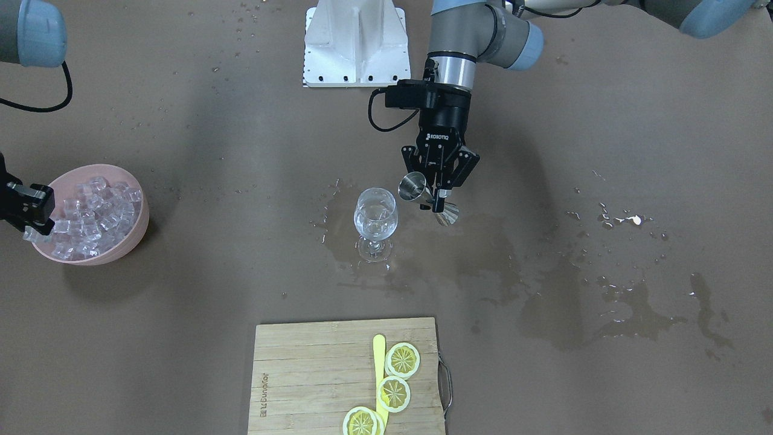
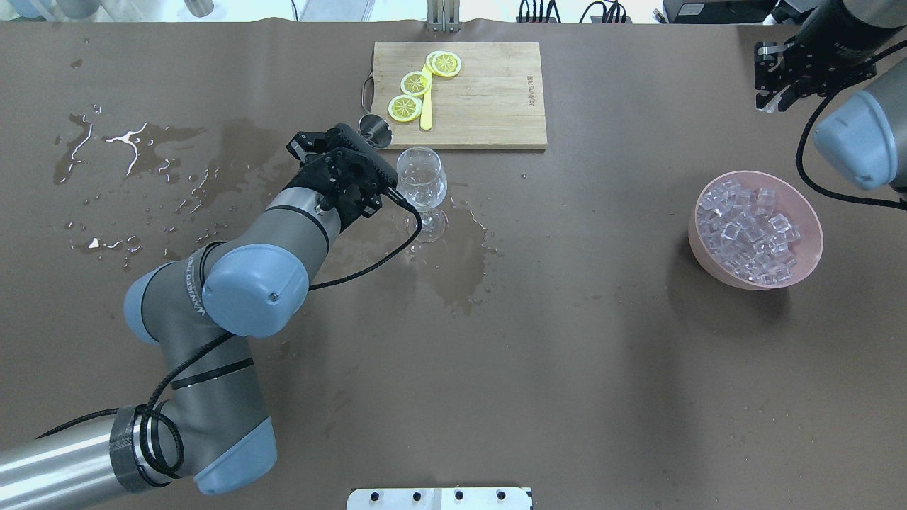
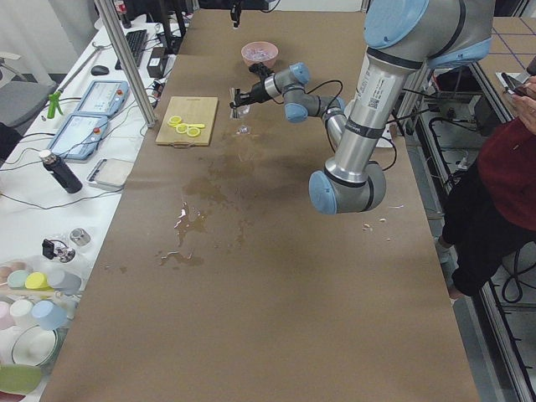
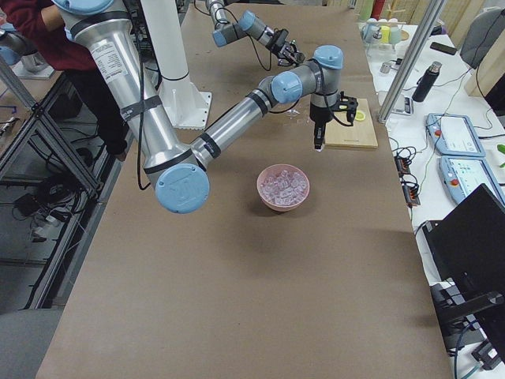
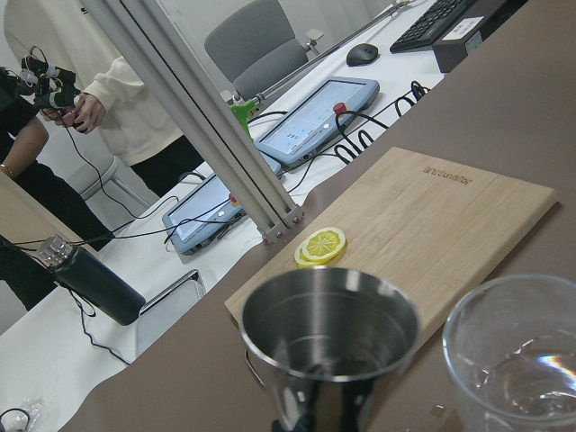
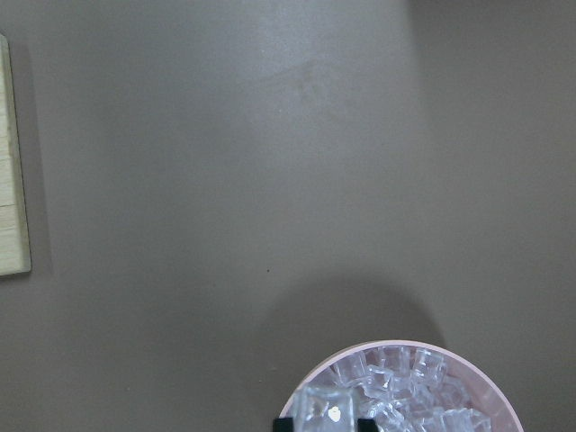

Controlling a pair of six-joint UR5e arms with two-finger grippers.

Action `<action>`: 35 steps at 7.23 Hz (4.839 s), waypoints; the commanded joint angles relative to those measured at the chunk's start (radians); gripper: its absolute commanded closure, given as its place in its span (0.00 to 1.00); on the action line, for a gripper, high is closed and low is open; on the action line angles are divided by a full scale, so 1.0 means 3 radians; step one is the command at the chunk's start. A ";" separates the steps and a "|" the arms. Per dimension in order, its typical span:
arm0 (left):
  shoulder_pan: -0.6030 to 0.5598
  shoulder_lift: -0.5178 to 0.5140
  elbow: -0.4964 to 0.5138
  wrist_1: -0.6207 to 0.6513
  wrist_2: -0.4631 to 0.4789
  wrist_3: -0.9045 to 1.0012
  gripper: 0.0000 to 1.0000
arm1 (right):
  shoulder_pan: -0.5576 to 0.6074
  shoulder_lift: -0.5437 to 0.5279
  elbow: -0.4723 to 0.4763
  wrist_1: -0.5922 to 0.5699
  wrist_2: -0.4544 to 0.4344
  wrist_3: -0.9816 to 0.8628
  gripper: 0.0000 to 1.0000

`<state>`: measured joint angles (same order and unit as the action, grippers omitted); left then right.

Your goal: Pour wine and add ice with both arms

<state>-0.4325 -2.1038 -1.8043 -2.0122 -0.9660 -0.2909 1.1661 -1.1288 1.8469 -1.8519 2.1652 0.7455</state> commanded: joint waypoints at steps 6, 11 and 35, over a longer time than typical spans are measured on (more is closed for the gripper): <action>0.0097 -0.0146 0.0006 0.0504 0.0270 0.0596 1.00 | -0.0011 -0.0001 -0.0036 0.0037 -0.0033 -0.0092 0.80; 0.0214 -0.0248 0.0001 0.0704 0.0581 0.1024 1.00 | -0.0052 0.0009 -0.0051 0.0037 -0.0064 -0.0087 0.80; 0.0148 -0.0484 0.0006 0.0667 0.0960 0.2391 1.00 | -0.0374 0.0797 -0.0194 0.0170 -0.0074 -0.0051 0.80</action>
<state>-0.3769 -2.2560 -1.7967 -1.7234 -0.6698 0.4293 1.0649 -0.9059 1.7968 -1.8015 2.1432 0.7279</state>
